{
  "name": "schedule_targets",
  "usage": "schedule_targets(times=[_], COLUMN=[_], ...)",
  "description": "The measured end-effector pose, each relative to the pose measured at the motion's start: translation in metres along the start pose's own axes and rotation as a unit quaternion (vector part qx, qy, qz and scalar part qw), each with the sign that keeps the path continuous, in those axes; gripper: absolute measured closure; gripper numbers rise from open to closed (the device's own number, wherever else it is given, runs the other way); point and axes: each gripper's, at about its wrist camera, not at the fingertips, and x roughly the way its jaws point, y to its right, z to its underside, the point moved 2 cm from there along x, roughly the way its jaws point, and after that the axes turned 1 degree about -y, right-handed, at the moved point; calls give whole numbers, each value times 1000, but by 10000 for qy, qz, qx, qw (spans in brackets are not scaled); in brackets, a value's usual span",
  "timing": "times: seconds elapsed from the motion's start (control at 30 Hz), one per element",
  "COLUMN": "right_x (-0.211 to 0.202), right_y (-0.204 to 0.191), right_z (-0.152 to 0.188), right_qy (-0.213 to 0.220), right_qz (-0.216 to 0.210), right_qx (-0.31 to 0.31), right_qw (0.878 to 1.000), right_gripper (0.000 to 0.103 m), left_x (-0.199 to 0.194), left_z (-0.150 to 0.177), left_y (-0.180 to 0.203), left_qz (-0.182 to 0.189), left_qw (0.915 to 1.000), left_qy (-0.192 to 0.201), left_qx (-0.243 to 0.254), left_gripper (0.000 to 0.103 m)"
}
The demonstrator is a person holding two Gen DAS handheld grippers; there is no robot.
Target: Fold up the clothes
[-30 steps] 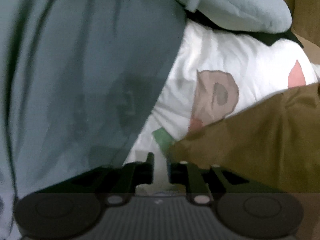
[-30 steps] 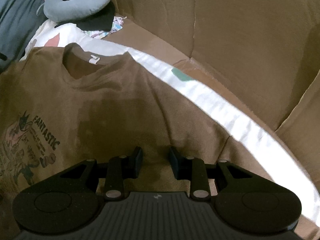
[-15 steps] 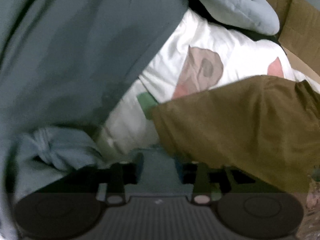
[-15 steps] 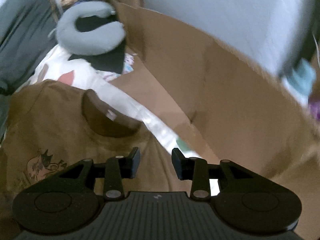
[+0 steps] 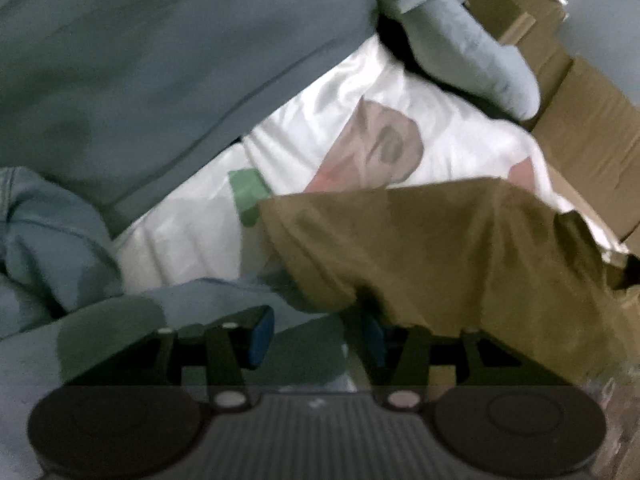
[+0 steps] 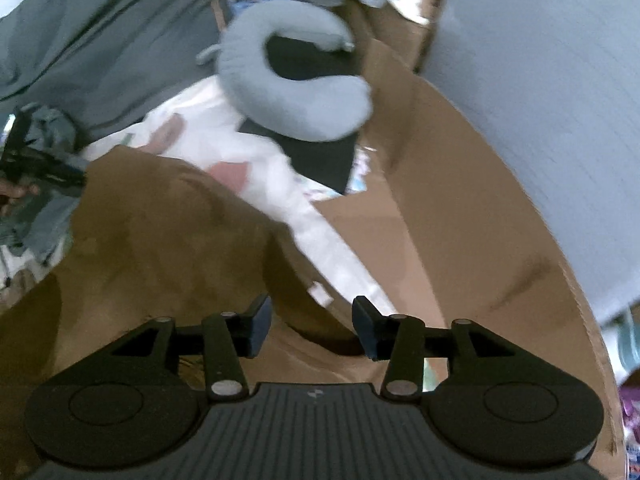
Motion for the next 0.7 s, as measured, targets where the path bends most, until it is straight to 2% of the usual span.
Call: schedule_targets(times=[0.13,0.33,0.43,0.57,0.7], right_x=[2,8,9,7,3], right_y=[-27,-50,-52,-49,-48], right_z=[-14,-16,-11,-8,-9], right_qy=[59,-8,-77,-135,-145], right_qz=[-99,-197,-156,-123,-125], right_qx=[-313,-548,-583,-538,-493], right_qw=[9994,9983,9981,9984,9986], right_gripper=[49,49,49,49,49], left_x=[4,18,23,22,32], left_z=[-3,-8,-10,-16,-23], left_y=[5,17,22,34,47], left_qz=[164,226,182,155,271], left_qw=[9996,9994,9992,9978,9973], left_qy=[207,149,141,336,153], left_qx=[-45,235,326,553,669], left_gripper=[49,48,48,48,48])
